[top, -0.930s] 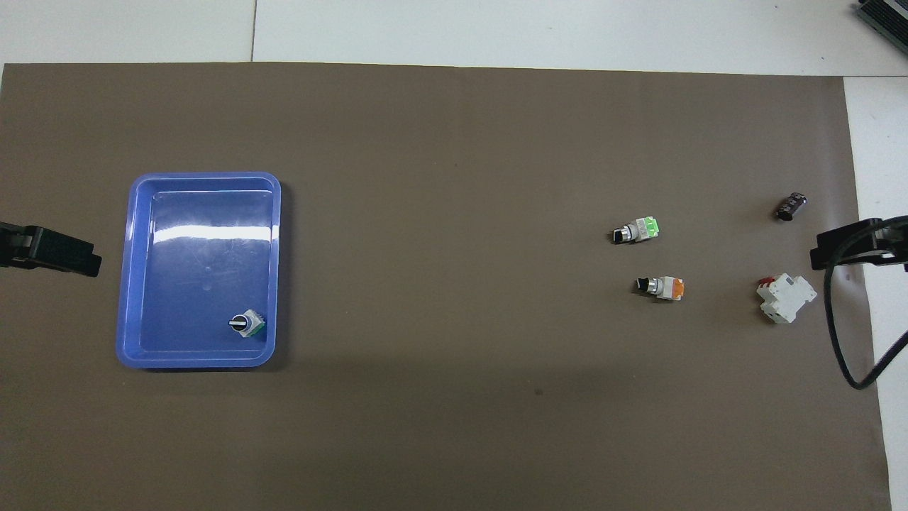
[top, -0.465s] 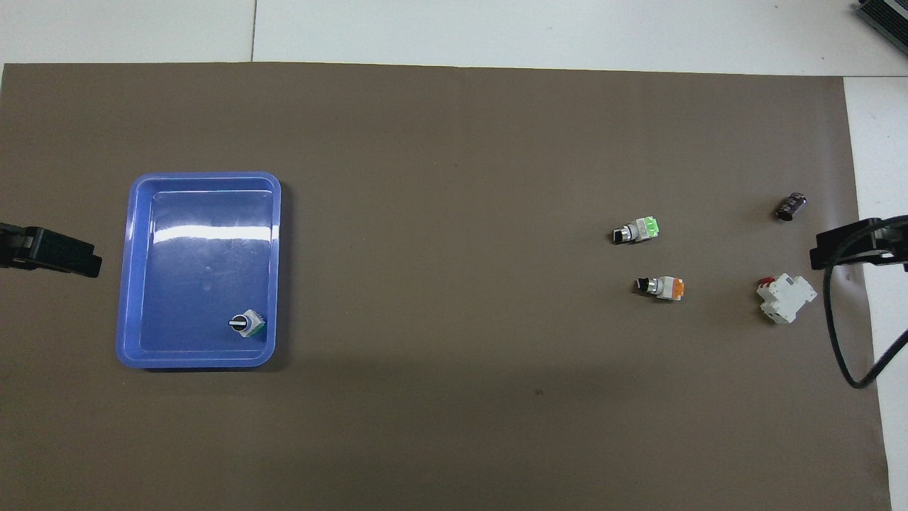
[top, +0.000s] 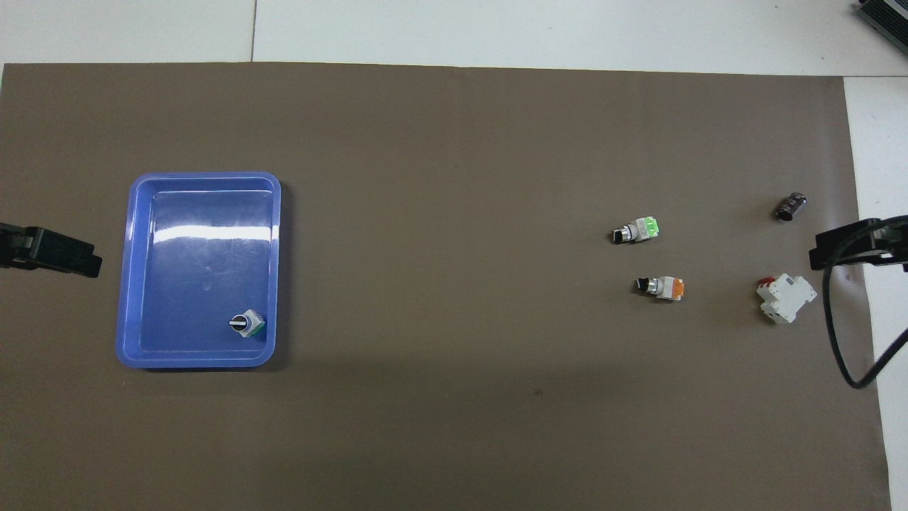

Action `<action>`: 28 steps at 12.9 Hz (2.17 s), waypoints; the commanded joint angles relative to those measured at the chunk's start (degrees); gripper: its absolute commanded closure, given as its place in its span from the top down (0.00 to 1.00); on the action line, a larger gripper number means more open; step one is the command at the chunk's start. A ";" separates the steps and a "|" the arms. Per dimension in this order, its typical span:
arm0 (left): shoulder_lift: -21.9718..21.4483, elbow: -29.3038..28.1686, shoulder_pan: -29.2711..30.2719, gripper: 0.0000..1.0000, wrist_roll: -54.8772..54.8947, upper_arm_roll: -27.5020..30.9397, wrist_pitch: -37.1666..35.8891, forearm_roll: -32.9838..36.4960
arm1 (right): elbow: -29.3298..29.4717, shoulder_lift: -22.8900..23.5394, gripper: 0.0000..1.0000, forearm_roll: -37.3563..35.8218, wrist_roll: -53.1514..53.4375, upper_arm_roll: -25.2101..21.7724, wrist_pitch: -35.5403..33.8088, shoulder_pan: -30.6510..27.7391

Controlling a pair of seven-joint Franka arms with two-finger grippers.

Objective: Turn and place switch with both arms

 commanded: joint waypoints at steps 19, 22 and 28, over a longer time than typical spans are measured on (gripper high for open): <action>-1.61 -1.78 -0.62 1.00 -0.16 0.25 0.06 0.53 | -7.94 -1.30 1.00 -0.47 17.78 1.13 12.27 1.75; -1.61 -1.87 -0.62 1.00 -0.24 0.25 0.06 0.45 | -18.11 -3.40 1.00 -0.38 20.44 1.13 22.89 1.75; -2.05 -2.75 -0.70 1.00 -0.42 0.25 0.15 0.54 | -32.64 0.71 1.00 -0.38 31.92 1.13 42.58 0.96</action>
